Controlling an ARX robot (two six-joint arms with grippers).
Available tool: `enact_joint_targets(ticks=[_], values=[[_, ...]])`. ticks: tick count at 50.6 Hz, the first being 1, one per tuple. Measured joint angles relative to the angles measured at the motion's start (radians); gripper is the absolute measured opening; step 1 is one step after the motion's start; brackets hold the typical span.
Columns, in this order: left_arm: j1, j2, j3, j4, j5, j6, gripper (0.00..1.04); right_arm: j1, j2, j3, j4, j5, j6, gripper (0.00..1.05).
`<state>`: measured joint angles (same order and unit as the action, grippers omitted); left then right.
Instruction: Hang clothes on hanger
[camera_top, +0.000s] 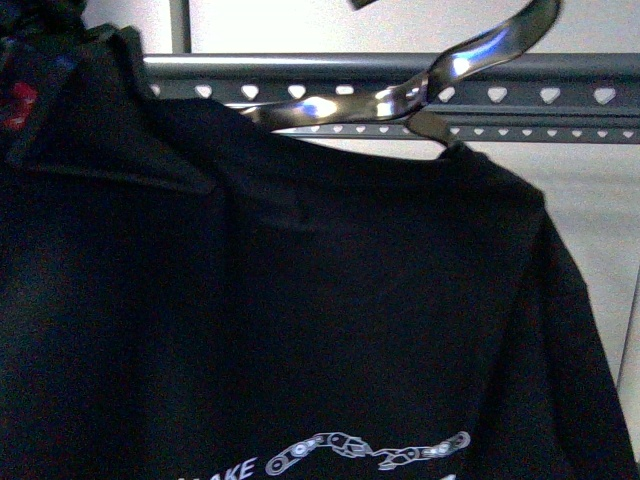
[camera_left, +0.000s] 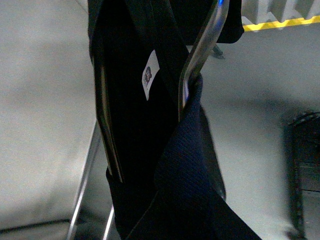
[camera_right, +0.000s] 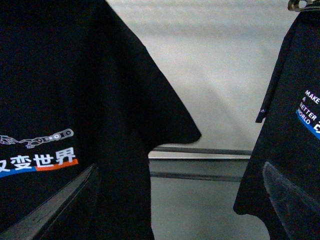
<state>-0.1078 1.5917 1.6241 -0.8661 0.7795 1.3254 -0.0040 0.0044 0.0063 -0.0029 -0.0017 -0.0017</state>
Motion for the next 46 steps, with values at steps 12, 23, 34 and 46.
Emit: enact_joint_targets(ticks=[12, 23, 34, 46], values=[[-0.098, 0.024, -0.017, 0.301, -0.050, 0.024, 0.04, 0.000, 0.000, 0.000, 0.000, 0.000, 0.000, 0.97], [-0.100, 0.030, -0.022, 0.335, -0.053, 0.022, 0.04, -0.165, 0.138, 0.037, 0.019, -0.444, -0.057, 0.97], [-0.100, 0.030, -0.023, 0.336, -0.051, 0.019, 0.04, -0.430, 0.610, 0.270, 0.315, -0.958, -0.431, 0.97], [-0.098, 0.030, -0.024, 0.336, -0.055, 0.019, 0.04, -0.377, 1.062, 0.726, 0.143, -1.003, -0.959, 0.97]])
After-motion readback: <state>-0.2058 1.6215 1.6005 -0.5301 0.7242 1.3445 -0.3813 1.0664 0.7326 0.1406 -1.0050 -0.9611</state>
